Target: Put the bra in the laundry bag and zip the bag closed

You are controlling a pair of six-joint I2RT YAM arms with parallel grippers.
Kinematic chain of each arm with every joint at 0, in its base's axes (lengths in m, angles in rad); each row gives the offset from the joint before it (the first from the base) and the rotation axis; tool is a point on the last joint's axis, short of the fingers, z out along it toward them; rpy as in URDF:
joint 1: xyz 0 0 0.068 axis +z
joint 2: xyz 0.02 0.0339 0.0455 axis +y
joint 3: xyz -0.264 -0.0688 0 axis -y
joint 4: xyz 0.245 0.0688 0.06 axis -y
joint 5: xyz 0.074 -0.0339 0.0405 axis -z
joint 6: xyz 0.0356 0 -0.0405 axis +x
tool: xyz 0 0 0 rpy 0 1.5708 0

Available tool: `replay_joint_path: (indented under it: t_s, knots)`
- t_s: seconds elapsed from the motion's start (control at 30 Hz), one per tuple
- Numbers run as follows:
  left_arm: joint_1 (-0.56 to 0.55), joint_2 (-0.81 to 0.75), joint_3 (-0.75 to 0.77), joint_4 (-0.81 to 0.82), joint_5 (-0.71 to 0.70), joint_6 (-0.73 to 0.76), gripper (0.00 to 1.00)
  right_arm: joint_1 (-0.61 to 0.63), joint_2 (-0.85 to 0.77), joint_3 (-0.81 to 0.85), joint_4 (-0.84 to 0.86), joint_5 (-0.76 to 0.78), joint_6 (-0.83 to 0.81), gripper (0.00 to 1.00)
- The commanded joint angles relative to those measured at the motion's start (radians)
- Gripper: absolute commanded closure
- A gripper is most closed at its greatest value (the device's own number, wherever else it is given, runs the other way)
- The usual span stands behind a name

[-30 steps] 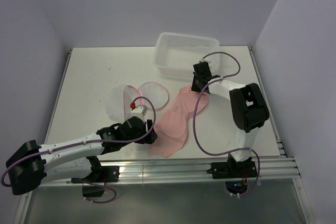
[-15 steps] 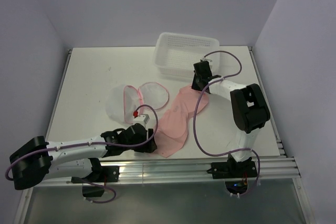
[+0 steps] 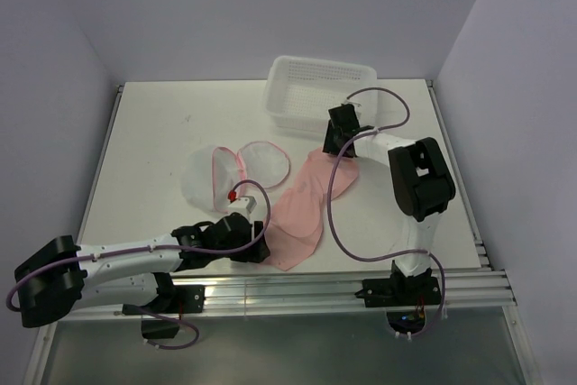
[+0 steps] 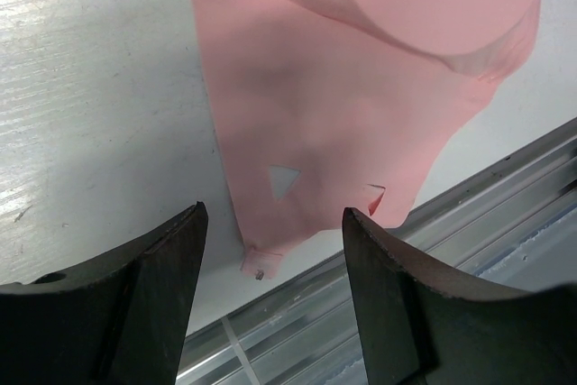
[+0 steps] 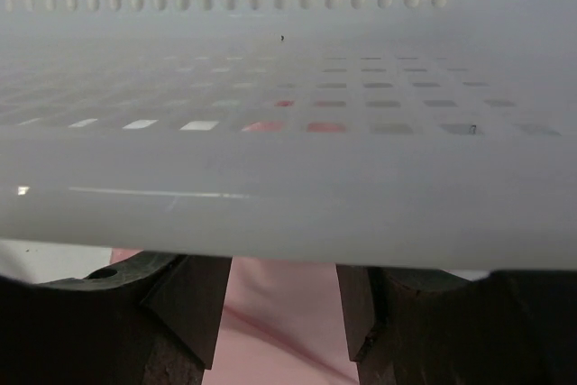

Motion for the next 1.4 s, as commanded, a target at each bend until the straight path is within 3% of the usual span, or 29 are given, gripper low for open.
replay_joint_path:
  t_s: [0.0, 0.17, 0.4, 0.47, 0.5, 0.57, 0.6, 0.77, 0.9, 0.97, 1.23, 1.37]
  knots:
    - [-0.006, -0.023, -0.003, 0.008, -0.015, -0.017, 0.32, 0.014, 0.017, 0.072, -0.060, 0.049, -0.005, 0.45]
    - [-0.006, -0.038, -0.002, -0.007, -0.029, -0.012, 0.32, 0.018, 0.058, 0.132, -0.145, 0.107, -0.005, 0.46]
    - [-0.006, -0.058, -0.006, -0.021, -0.052, -0.005, 0.32, 0.025, 0.078, 0.172, -0.195, 0.098, -0.012, 0.64]
    - [-0.006, -0.054, -0.011, -0.013, -0.050, -0.003, 0.32, 0.025, 0.087, 0.187, -0.215, 0.094, -0.016, 0.57]
    - [-0.006, -0.054, -0.011, -0.015, -0.052, -0.003, 0.32, 0.025, 0.086, 0.187, -0.218, 0.085, -0.016, 0.45]
    - [-0.006, -0.061, -0.015, -0.016, -0.053, -0.003, 0.32, 0.025, 0.069, 0.160, -0.199, 0.077, -0.013, 0.36]
    - [-0.006, -0.064, -0.017, -0.019, -0.055, -0.006, 0.32, 0.025, 0.066, 0.155, -0.189, 0.066, -0.012, 0.37]
    - [-0.006, -0.069, -0.015, -0.016, -0.060, 0.001, 0.32, 0.034, 0.080, 0.179, -0.225, 0.072, -0.002, 0.47]
    - [-0.006, -0.067, -0.021, 0.003, -0.061, 0.001, 0.32, 0.038, 0.098, 0.210, -0.259, 0.080, -0.005, 0.67]
    - [-0.006, -0.070, -0.025, 0.010, -0.060, 0.000, 0.32, 0.038, 0.098, 0.209, -0.261, 0.090, -0.002, 0.82]
    - [-0.006, -0.064, -0.029, 0.036, -0.049, 0.009, 0.33, 0.043, -0.015, 0.144, -0.186, 0.149, -0.030, 0.78]
    - [-0.006, -0.011, -0.025, 0.094, -0.018, 0.014, 0.38, 0.043, -0.093, 0.106, -0.141, 0.158, -0.056, 0.85]
